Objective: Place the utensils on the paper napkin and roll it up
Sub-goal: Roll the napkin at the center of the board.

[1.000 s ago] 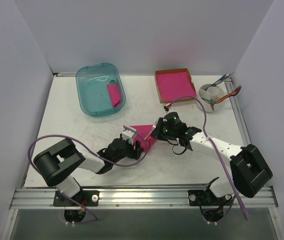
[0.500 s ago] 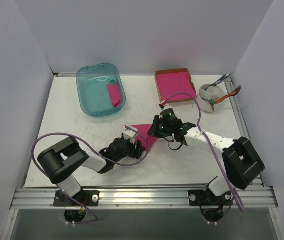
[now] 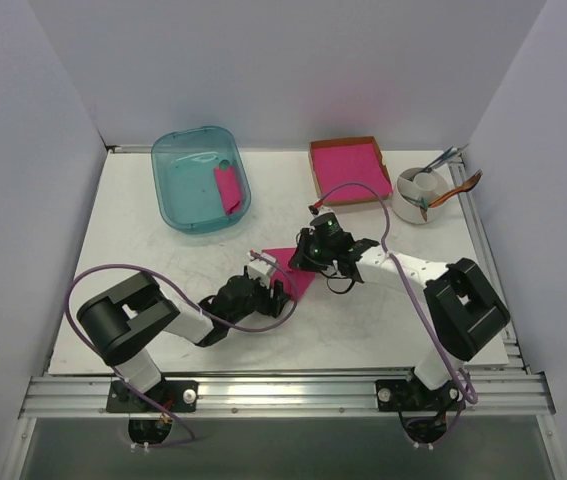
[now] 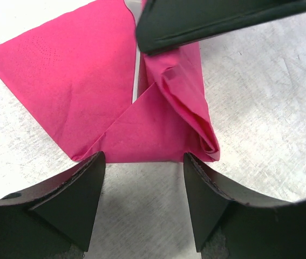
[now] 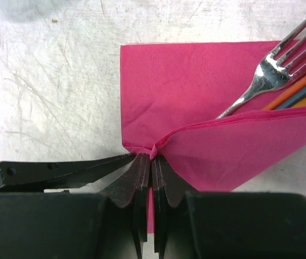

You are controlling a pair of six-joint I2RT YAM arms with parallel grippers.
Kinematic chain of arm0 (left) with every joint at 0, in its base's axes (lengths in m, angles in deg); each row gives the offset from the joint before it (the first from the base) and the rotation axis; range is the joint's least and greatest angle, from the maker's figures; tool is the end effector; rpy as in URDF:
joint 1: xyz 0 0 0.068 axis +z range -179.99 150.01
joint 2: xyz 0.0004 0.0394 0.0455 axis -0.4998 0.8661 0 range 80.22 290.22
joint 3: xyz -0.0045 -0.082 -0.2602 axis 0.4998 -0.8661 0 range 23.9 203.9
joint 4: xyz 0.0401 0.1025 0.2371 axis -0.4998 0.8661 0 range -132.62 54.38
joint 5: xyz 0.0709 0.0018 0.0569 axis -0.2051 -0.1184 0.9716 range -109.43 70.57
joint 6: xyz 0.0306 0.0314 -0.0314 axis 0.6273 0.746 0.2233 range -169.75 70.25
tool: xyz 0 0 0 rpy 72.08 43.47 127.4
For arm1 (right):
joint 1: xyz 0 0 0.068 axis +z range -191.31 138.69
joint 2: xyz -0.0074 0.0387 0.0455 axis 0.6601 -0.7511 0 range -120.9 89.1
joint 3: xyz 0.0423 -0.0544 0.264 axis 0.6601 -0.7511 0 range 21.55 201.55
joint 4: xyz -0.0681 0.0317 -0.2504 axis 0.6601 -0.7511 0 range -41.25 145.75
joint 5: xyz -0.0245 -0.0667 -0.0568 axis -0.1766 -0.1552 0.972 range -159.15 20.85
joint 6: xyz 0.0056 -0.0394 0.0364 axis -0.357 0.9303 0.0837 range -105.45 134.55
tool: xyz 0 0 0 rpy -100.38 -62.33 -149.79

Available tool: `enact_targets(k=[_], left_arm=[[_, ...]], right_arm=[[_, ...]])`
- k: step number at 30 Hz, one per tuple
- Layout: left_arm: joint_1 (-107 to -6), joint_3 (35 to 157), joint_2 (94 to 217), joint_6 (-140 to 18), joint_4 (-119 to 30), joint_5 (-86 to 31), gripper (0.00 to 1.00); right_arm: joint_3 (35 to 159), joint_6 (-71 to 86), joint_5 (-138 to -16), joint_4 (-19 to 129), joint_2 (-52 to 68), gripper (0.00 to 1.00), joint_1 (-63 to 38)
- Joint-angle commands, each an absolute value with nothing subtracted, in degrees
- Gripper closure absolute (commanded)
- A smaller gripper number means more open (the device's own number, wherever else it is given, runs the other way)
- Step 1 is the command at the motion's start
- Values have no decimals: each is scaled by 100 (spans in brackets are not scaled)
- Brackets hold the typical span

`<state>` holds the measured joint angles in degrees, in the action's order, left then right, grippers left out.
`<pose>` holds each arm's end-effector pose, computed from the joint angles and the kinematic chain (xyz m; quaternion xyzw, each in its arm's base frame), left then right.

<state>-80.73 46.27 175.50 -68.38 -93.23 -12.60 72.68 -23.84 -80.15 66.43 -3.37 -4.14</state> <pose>0.1773 -0.2101 0.1184 0.1974 0.8059 -0.2758 0.4853 0.2738 0.2161 0.2050 -0.0383 0.8654 0.3677 0.3384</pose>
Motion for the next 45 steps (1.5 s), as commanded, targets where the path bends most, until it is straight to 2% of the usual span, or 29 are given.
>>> enact_targets(k=[1, 28, 35, 45], left_arm=[[-8131, 4693, 17681, -6785, -9148, -1442, 32], [-8193, 4737, 17848, -6776, -9201, -1477, 32], [-8202, 4666, 17646, -6829, -9087, -1381, 31], [-8202, 4658, 17171, -6943, -8683, -1178, 31]], right_arm=[[7569, -2272, -8066, 6770, -467, 100, -404], [8062, -2069, -8163, 6999, -1593, 100, -404], [7807, -2157, -8154, 7157, -1584, 100, -404], [7376, -2219, -7987, 7149, -935, 98, -413]])
